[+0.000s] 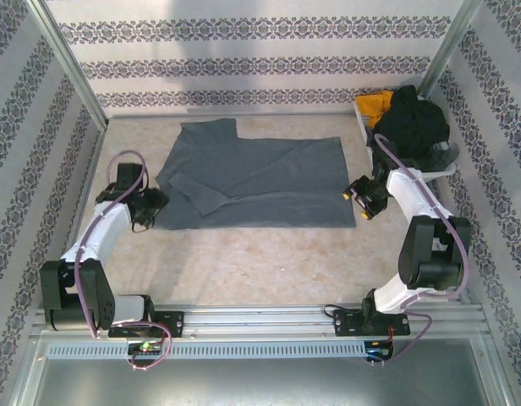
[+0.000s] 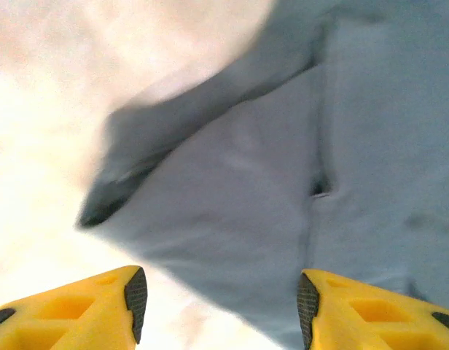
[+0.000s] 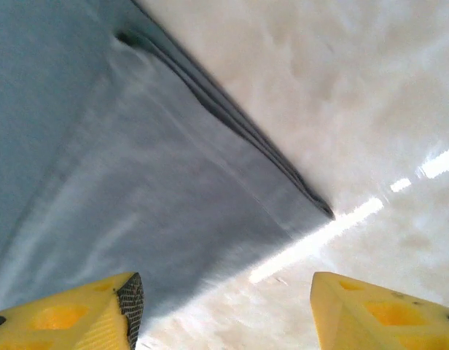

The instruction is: Fold and stack the t-shirts

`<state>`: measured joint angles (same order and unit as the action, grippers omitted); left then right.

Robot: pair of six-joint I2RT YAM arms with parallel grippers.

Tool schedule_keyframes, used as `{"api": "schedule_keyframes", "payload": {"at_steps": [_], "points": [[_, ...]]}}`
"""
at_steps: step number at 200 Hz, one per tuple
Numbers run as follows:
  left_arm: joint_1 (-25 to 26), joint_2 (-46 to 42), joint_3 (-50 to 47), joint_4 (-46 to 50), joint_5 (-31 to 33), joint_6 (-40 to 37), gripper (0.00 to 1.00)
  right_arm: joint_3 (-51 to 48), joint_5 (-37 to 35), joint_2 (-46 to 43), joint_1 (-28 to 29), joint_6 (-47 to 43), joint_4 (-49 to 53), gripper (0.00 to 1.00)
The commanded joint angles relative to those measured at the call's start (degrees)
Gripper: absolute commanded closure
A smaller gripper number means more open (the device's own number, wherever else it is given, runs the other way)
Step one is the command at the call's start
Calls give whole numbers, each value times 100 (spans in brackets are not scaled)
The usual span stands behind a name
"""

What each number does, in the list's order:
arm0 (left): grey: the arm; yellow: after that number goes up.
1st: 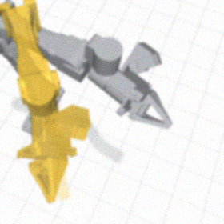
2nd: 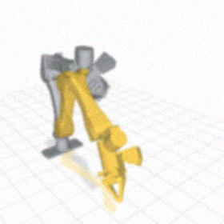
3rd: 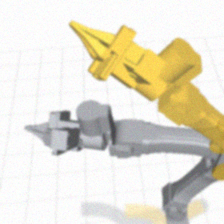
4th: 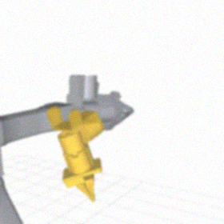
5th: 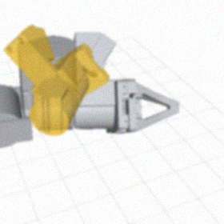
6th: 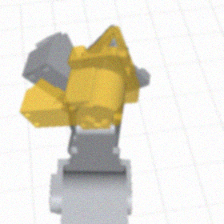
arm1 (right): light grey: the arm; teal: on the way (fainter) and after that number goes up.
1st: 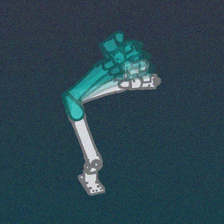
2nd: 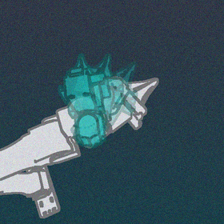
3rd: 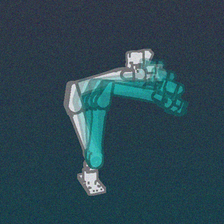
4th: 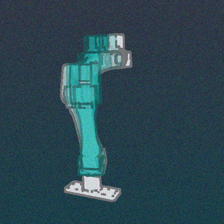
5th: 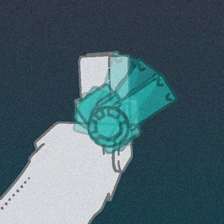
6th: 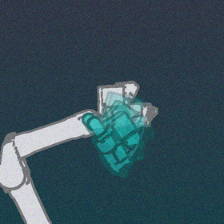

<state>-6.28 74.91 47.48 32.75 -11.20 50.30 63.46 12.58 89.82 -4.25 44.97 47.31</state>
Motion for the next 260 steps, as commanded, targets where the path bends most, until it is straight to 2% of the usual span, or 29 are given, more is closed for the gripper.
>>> {"api": "schedule_keyframes", "payload": {"at_steps": [1, 27, 53, 94, 119, 132, 152, 164, 202, 260], "points": [[-440, 100, -473, -264, -459, 489, 42, -463, 304, 18, 12, -122, -281, 35], [-588, 459, -495, -696, -601, 342, 41, -597, 360, 259, -23, -119, -391, 35], [-593, 869, -554, -1232, -819, 391, 44, -579, 299, 563, -32, -95, -425, 35], [-593, 1343, -409, -1350, -861, 377, 63, -556, 166, 793, -25, 78, -436, 41], [-593, 1466, -319, -1395, -798, 339, 76, -491, 28, 975, -32, 143, -441, 51], [-593, 1524, -249, -1368, -754, 292, 84, -385, 34, 1162, -23, 151, -446, 60], [-594, 1455, -144, -1181, -559, 234, 99, -150, -81, 1324, 53, 113, -398, 84], [-598, 1298, -105, -999, -357, 214, 100, -76, -244, 1257, 114, 83, -340, 100], [-602, 561, -162, -166, 88, 158, 100, -352, -724, 561, 204, 6, 48, 100], [-585, -967, -1237, 963, 518, 827, 100, -1614, -913, -814, 457, 240, 485, 100]]}}
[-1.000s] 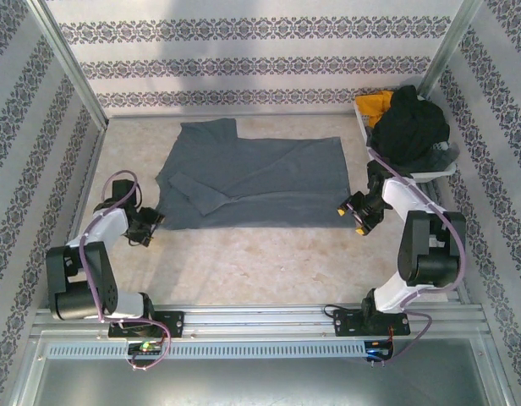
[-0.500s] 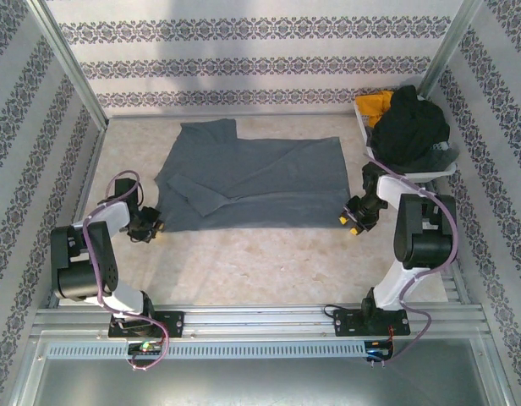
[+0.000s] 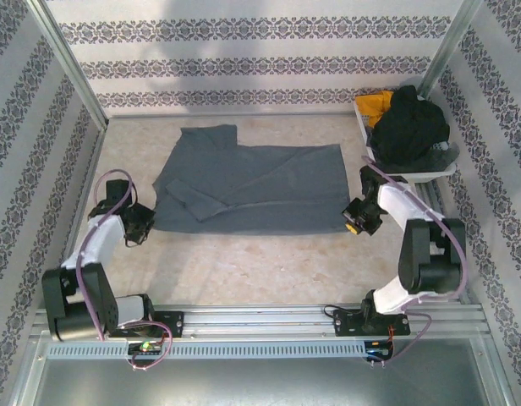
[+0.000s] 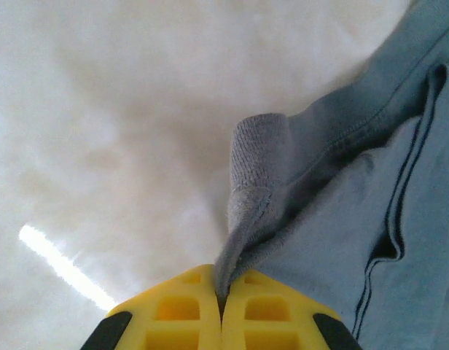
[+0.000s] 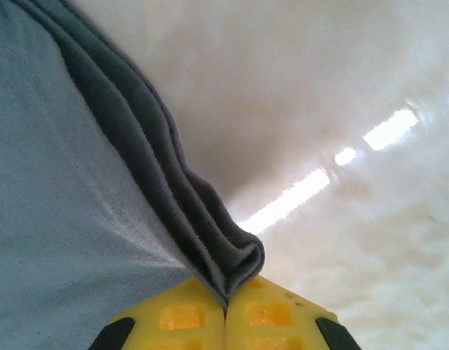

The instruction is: Fold and stack the t-shirts

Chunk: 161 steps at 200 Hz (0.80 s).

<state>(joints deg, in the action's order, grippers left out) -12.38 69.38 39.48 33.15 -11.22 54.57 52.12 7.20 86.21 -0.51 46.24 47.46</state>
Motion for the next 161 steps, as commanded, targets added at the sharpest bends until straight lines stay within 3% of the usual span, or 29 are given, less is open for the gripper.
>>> {"api": "schedule_keyframes", "payload": {"at_steps": [1, 41, 58, 77, 100, 113, 131, 161], "points": [[25, -438, -457, 941, 527, 416, 100, -508, -385, -473, 85, 122, 476, 100], [25, -1402, -1126, 1255, 1039, 1132, 99, -1148, -603, -811, 287, 341, 445, 100], [25, -1554, -1162, 1232, 1018, 1135, 76, -1062, -822, -689, 427, 306, 410, 76], [78, -1652, -846, 1503, 1111, 1028, 56, -698, -992, -834, 721, 226, 497, 61], [386, -1795, -297, 1810, 1157, 1020, 53, -295, -1034, -1343, 1239, 97, 307, 49], [688, -1867, -266, 1611, 743, 1274, 53, -260, -491, -1565, 1510, -137, -343, 42], [1521, -1810, -426, 1001, 250, 2024, 53, -257, 790, -1432, 1793, -314, -1429, 43], [2951, -1384, -760, -36, 332, 3451, 53, 179, 2112, -679, 2463, -390, -2282, 44]]}}
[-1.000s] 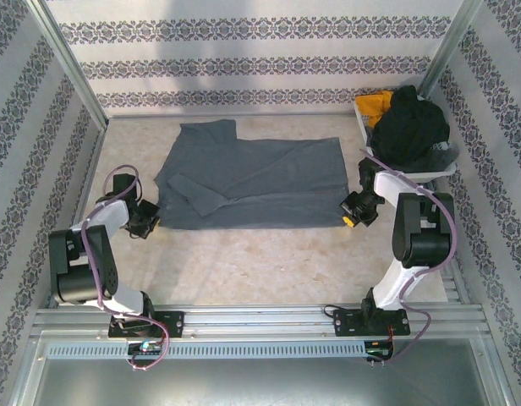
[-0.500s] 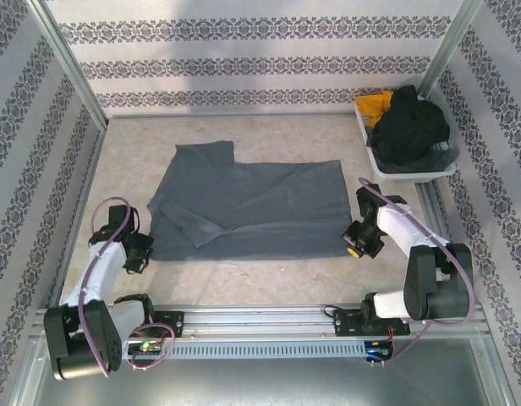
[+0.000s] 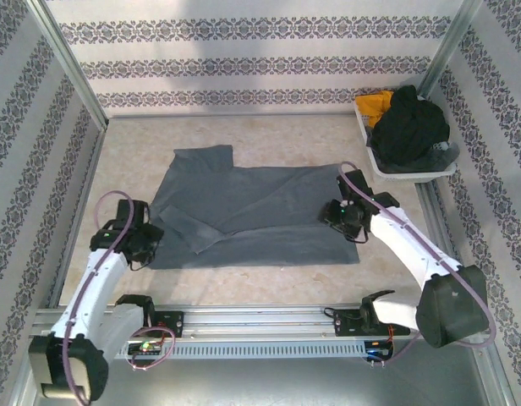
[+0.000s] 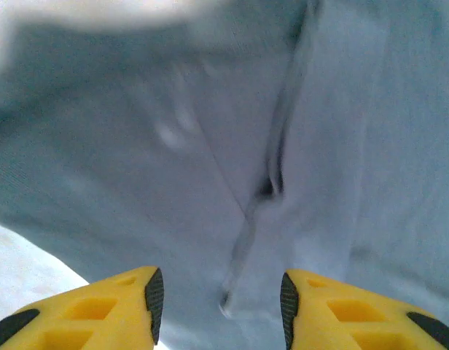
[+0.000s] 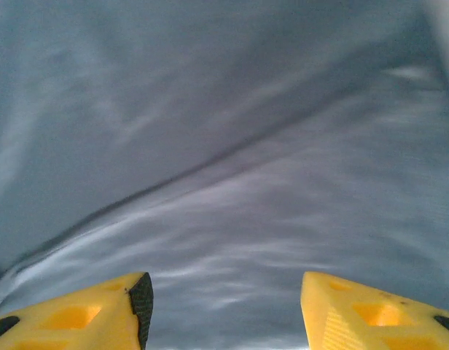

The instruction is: Fold and stack the t-shirts

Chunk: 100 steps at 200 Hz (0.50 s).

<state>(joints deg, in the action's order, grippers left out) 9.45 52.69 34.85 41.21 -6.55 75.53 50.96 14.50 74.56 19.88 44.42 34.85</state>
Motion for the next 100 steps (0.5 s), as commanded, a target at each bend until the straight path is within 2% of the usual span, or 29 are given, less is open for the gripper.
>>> {"api": "schedule_keyframes", "payload": {"at_steps": [1, 30, 100], "points": [[781, 312, -305, -878, -127, 1392, 53, 307, 1399, 505, 440, -198, -1031, 44], [1200, 1001, -429, -1571, -111, 1883, 53, 580, 1591, 989, 741, -12, -1180, 44], [1406, 1795, -415, -2091, -357, 2003, 59, 587, 1473, 1079, 636, 112, -1139, 45]]}}
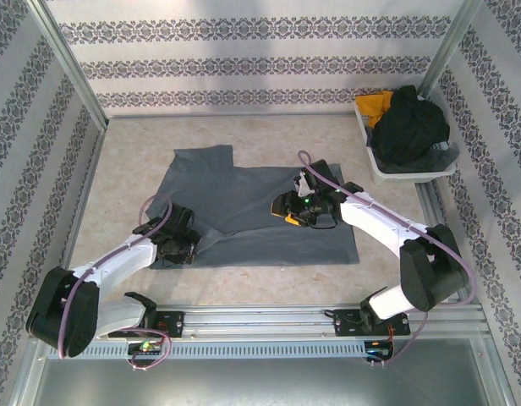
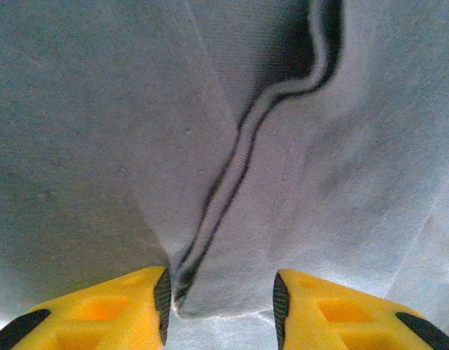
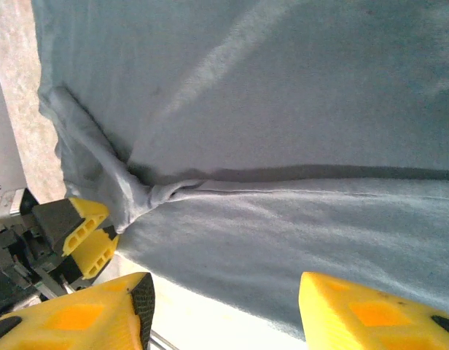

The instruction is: Fold and stack the t-shirts

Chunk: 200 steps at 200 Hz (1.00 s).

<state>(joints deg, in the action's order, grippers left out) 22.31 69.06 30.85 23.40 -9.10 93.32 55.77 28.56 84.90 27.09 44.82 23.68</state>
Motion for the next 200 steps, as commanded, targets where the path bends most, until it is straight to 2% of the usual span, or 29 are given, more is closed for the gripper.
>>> {"api": "schedule_keyframes", "payload": {"at_steps": [1, 17, 25, 54, 62, 112, 169, 200], "points": [[123, 164, -12, -310, -101, 218, 59, 99, 70, 44, -87, 76, -26, 45], [153, 273, 26, -317, -113, 172, 61, 36, 63, 30, -130, 114, -50, 46], [162, 293, 35, -326, -110, 152, 66, 27, 39, 42, -147, 123, -32, 47], [164, 312, 187, -223, 66, 9, 95, -26, 3, 34, -203, 157, -4, 49], [168, 322, 283, -144, 134, -74, 100, -38, -6, 31, -221, 166, -21, 50], [152, 933, 1150, -9, 391, -855, 100, -74, 1, 16, -322, 196, 33, 52], [150, 2365, 2685, 139, 418, -2260, 100, -96, 97, -2, -492, 220, 93, 53], [154, 3017, 3356, 332, 177, -2864, 100, -122, 166, 17, -537, 209, 128, 53]]}}
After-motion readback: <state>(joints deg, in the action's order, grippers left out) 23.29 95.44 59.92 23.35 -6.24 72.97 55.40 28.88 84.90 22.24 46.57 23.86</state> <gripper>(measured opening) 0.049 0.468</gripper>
